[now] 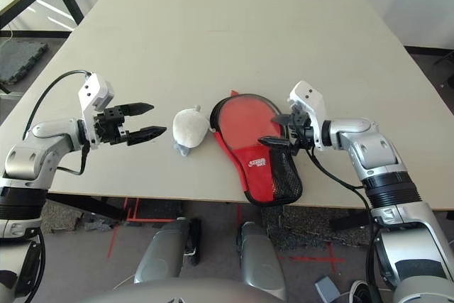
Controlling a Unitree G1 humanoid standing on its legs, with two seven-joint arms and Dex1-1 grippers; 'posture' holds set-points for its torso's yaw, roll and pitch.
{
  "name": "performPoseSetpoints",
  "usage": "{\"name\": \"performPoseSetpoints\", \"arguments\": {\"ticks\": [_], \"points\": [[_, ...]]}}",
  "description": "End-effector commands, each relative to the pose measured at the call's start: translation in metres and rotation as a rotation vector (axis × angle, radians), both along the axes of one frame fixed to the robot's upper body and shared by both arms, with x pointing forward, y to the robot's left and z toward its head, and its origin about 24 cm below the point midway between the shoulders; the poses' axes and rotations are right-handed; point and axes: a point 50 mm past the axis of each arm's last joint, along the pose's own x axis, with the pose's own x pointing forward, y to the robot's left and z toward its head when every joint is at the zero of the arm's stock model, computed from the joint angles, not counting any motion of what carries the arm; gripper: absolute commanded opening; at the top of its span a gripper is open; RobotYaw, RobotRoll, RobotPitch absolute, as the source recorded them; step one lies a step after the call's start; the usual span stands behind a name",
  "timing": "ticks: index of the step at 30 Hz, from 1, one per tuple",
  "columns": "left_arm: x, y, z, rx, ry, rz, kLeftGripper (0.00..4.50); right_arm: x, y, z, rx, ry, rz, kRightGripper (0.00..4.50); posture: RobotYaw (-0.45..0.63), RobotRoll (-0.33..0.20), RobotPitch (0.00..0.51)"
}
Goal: Store the ping-pong paddle in its case and zip it.
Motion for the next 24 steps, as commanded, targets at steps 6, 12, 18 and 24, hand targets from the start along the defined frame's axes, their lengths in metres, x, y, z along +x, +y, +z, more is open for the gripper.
{"name": "performPoseSetpoints", "arguments": {"ticks": [6,12,18,24], "points": [[0.002,-0.019,0.005,-0.044,0.016,-0.062,4.50,-0.007,0.003,-0.019,-0.018,0.066,0.008,4.48,0.19,0.000,0.163],[0.013,-0.029,-0.005,0.004,0.001,-0.053,4.50,-0.008,0.004,-0.018,-0.002,0.059,-0.007,4.48,0.18,0.000,0.163],[0.021,-0.038,-0.025,0.113,0.008,-0.059,4.50,-0.010,0.004,-0.017,0.017,0.056,-0.023,4.48,0.16,0.000,0.167],[0.036,-0.045,-0.030,0.135,0.009,-0.008,3.90,-0.013,0.005,-0.018,0.026,0.061,-0.034,4.50,0.16,0.000,0.172]]}}
